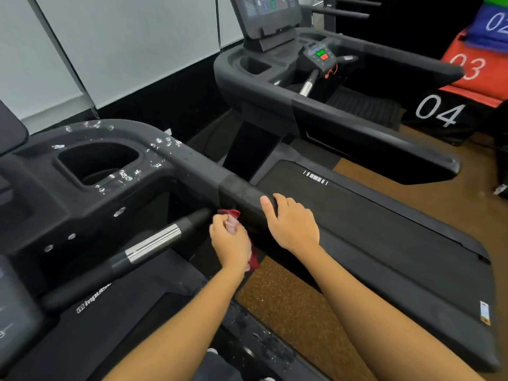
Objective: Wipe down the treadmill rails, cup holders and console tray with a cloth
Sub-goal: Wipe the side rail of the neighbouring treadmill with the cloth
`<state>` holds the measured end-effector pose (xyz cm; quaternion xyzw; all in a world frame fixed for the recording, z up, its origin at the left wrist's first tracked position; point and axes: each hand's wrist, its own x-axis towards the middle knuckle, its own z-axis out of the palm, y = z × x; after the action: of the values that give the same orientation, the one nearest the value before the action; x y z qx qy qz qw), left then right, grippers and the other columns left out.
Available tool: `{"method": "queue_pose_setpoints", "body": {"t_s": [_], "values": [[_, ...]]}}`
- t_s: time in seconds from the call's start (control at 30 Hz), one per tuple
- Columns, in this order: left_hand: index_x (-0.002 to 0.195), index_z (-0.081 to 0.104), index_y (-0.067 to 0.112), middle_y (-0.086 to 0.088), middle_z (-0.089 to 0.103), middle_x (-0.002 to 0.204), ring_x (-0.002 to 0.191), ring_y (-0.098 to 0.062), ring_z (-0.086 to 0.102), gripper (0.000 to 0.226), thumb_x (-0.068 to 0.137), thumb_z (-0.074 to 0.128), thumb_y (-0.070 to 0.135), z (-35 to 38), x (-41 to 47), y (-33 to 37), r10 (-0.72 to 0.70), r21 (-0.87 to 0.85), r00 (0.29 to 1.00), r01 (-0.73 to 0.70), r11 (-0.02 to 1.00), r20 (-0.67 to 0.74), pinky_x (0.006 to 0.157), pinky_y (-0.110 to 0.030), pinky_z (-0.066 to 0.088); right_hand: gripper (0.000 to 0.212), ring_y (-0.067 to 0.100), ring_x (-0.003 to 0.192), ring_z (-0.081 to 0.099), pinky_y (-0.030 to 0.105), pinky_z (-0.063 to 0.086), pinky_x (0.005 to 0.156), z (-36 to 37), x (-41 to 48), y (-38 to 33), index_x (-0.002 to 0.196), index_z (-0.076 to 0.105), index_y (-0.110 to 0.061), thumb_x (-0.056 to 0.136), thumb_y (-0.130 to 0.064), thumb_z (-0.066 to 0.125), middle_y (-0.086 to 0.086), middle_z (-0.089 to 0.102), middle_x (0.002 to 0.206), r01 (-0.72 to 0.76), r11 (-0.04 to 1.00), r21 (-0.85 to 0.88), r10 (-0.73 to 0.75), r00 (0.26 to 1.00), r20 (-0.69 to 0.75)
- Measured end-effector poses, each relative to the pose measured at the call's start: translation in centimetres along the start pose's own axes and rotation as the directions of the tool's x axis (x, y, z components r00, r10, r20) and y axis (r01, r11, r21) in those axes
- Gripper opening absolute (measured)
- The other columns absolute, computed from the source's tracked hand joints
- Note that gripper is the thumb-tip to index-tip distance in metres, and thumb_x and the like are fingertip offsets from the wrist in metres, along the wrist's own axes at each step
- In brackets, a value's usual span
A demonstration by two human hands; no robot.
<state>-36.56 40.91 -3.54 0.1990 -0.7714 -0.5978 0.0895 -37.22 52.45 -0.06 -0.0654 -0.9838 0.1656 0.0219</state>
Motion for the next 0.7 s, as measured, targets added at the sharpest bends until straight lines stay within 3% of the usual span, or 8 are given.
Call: {"method": "queue_pose_setpoints", "body": {"t_s": [0.17, 0.27, 0.3, 0.37, 0.43, 0.53, 0.63, 0.7], "values": [[0.112, 0.06, 0.015, 0.002, 0.05, 0.112, 0.091, -0.005, 0.051, 0.02, 0.093, 0.054, 0.015, -0.7, 0.6, 0.9, -0.055, -0.155, 0.997, 0.062, 0.986, 0.048, 0.072, -0.01, 0.037, 0.065, 0.025, 0.112, 0.055, 0.039, 0.037, 0.093, 0.0, 0.0, -0.1, 0.136, 0.043, -0.017, 0.095, -0.058, 0.015, 0.007, 0.057, 0.128, -0.013, 1.0, 0.017, 0.013, 1.0, -0.005], [0.116, 0.059, 0.021, 0.012, 0.053, 0.108, 0.096, 0.007, 0.052, 0.024, 0.093, 0.055, 0.017, -1.8, 2.0, 2.8, 0.226, -0.113, 0.973, -0.229, 0.967, -0.035, 0.079, -0.002, 0.038, 0.064, 0.024, 0.113, 0.054, 0.038, 0.037, 0.094, -0.2, -0.1, -0.2, 0.137, 0.043, -0.017, 0.095, -0.057, 0.015, 0.006, 0.056, 0.13, -0.01, 1.0, 0.023, 0.01, 1.0, -0.009], [0.116, 0.058, 0.022, 0.013, 0.054, 0.109, 0.097, 0.012, 0.051, 0.025, 0.092, 0.056, 0.017, -1.9, 2.6, 3.4, 0.375, -0.05, 0.927, -0.376, 0.925, -0.023, 0.081, -0.001, 0.037, 0.064, 0.023, 0.114, 0.054, 0.038, 0.037, 0.095, -0.3, -0.1, -0.2, 0.137, 0.043, -0.018, 0.095, -0.057, 0.016, 0.005, 0.056, 0.13, -0.01, 1.0, 0.029, 0.01, 1.0, -0.009], [0.122, 0.057, 0.016, 0.01, 0.056, 0.115, 0.106, 0.008, 0.05, 0.03, 0.093, 0.055, 0.019, -1.7, 3.9, 4.0, 0.602, 0.034, 0.781, -0.614, 0.788, 0.163, 0.092, -0.007, 0.038, 0.063, 0.023, 0.112, 0.056, 0.038, 0.038, 0.093, -0.4, -0.1, -0.4, 0.135, 0.046, -0.018, 0.095, -0.057, 0.016, 0.004, 0.058, 0.127, -0.017, 0.999, 0.041, 0.018, 1.0, -0.018], [0.126, 0.055, 0.017, 0.007, 0.059, 0.12, 0.113, -0.002, 0.051, 0.033, 0.095, 0.051, 0.025, -0.9, 5.1, 3.6, 0.691, 0.082, 0.589, -0.782, 0.617, 0.42, 0.1, -0.022, 0.041, 0.064, 0.022, 0.098, 0.06, 0.036, 0.041, 0.081, -0.4, 0.0, -0.3, 0.12, 0.055, -0.02, 0.094, -0.058, 0.011, 0.0, 0.064, 0.106, -0.01, 0.999, 0.052, 0.012, 0.999, -0.052], [0.118, 0.059, 0.022, 0.01, 0.063, 0.112, 0.108, -0.005, 0.053, 0.028, 0.098, 0.043, 0.032, 0.1, 6.4, 2.8, 0.739, 0.176, 0.38, -0.923, 0.342, 0.557, 0.1, -0.032, 0.038, 0.068, 0.018, 0.076, 0.059, 0.032, 0.037, 0.067, -0.3, -0.1, -0.2, 0.091, 0.054, -0.023, 0.089, -0.063, -0.001, -0.007, 0.057, 0.078, -0.003, 0.999, 0.043, 0.006, 0.997, -0.081], [0.103, 0.064, 0.022, 0.01, 0.064, 0.098, 0.097, -0.01, 0.054, 0.03, 0.099, 0.037, 0.035, -0.2, 8.4, 3.6, 0.758, 0.254, 0.31, -0.947, 0.196, 0.573, 0.094, -0.028, 0.034, 0.066, 0.019, 0.091, 0.062, 0.035, 0.041, 0.076, -0.2, -0.2, -0.3, 0.109, 0.059, -0.022, 0.093, -0.058, 0.007, -0.002, 0.065, 0.098, -0.009, 0.997, 0.08, 0.017, 0.995, -0.097], [0.094, 0.065, 0.02, 0.007, 0.064, 0.092, 0.092, -0.014, 0.054, 0.038, 0.096, 0.032, 0.037, -0.9, 10.7, 4.1, 0.744, 0.332, 0.404, -0.908, 0.255, 0.532, 0.09, -0.029, 0.029, 0.064, 0.021, 0.101, 0.06, 0.036, 0.04, 0.085, -0.2, -0.3, -0.3, 0.125, 0.055, -0.023, 0.094, -0.055, 0.009, 0.0, 0.065, 0.113, -0.02, 0.996, 0.088, 0.028, 0.996, -0.088]]}}
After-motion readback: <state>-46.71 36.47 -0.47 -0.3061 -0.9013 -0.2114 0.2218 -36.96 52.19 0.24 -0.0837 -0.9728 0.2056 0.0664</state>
